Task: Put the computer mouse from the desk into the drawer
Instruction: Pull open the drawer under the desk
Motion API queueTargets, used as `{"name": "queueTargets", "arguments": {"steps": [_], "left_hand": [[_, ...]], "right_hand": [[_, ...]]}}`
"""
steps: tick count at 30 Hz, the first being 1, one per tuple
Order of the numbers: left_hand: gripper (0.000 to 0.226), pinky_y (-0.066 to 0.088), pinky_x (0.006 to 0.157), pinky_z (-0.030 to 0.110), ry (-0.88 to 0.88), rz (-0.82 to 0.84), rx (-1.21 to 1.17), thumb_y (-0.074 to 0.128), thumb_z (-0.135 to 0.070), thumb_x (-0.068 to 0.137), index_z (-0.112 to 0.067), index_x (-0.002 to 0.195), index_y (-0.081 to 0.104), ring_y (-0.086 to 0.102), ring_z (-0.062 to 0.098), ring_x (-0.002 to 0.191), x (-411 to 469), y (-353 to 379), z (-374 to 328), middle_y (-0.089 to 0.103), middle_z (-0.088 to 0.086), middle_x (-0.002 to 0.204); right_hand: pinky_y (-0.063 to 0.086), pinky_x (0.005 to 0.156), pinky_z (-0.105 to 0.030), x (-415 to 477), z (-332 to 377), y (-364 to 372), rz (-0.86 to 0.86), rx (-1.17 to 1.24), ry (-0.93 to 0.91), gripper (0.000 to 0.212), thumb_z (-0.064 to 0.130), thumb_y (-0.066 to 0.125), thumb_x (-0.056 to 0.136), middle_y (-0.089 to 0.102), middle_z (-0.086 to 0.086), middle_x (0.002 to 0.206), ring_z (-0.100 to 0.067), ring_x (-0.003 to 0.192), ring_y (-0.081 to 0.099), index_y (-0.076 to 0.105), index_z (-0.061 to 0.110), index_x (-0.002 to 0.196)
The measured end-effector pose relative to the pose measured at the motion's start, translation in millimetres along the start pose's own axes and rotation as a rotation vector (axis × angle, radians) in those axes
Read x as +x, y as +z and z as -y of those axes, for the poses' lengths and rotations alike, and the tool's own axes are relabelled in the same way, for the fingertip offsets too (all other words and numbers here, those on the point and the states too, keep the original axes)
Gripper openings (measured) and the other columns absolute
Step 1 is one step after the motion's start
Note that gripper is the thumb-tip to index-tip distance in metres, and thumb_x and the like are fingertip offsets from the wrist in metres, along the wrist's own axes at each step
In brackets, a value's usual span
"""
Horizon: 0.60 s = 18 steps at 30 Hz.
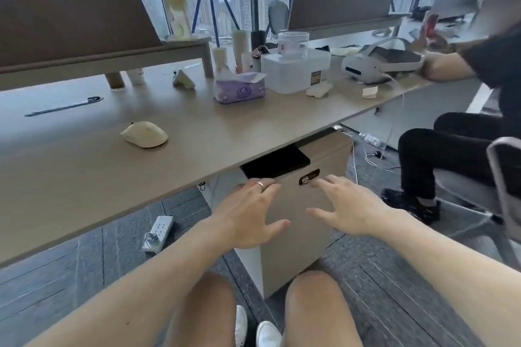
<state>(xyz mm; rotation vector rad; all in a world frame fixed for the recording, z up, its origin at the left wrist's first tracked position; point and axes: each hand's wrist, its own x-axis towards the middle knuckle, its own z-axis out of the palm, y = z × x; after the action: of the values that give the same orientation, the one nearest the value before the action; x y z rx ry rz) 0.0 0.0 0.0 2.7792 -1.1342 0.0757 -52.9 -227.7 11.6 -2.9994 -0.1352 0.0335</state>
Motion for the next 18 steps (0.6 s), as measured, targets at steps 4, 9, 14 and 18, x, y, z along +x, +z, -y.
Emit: {"name": "queueTargets", "arguments": {"steps": [4, 9, 14, 18], "left_hand": [[0.072, 0.027, 0.115, 0.037, 0.009, -0.128, 0.053, 0.051, -0.055, 0.093, -0.015, 0.151, 0.036, 0.029, 0.020, 0.142, 17, 22, 14, 0.038, 0.002, 0.156], [0.069, 0.018, 0.118, 0.036, 0.054, -0.192, 0.089, 0.050, -0.048, 0.095, -0.011, 0.152, 0.037, 0.026, 0.024, 0.145, 41, 41, 22, 0.036, 0.005, 0.159], [0.052, 0.035, 0.105, 0.037, 0.240, -0.212, 0.141, 0.056, -0.037, 0.092, -0.011, 0.137, 0.052, 0.047, 0.024, 0.126, 46, 49, 21, 0.054, 0.004, 0.138], [0.055, 0.038, 0.102, 0.038, 0.228, -0.204, 0.200, 0.064, -0.032, 0.089, -0.005, 0.136, 0.053, 0.049, 0.028, 0.122, 42, 56, 31, 0.055, 0.009, 0.138]], "right_hand": [[0.048, 0.099, -0.043, 18, -12, 16, -0.009, 0.082, 0.074, 0.061, 0.060, 0.046, 0.093, 0.054, 0.003, 0.141, -0.022, 0.129, 0.053, 0.045, 0.029, 0.145], [0.054, 0.085, -0.040, 55, -33, 50, -0.033, 0.237, 0.212, 0.037, 0.045, 0.054, 0.093, 0.071, -0.001, 0.107, -0.027, 0.100, 0.066, 0.067, 0.020, 0.117], [0.048, 0.071, -0.032, 94, -46, 79, -0.066, 0.589, 0.351, 0.024, 0.039, 0.061, 0.092, 0.070, -0.006, 0.084, -0.025, 0.079, 0.063, 0.065, 0.023, 0.074], [0.059, 0.084, -0.048, 126, -47, 100, -0.032, 0.994, 0.547, 0.033, 0.047, 0.061, 0.088, 0.073, -0.018, 0.092, -0.035, 0.082, 0.069, 0.064, 0.016, 0.078]]}}
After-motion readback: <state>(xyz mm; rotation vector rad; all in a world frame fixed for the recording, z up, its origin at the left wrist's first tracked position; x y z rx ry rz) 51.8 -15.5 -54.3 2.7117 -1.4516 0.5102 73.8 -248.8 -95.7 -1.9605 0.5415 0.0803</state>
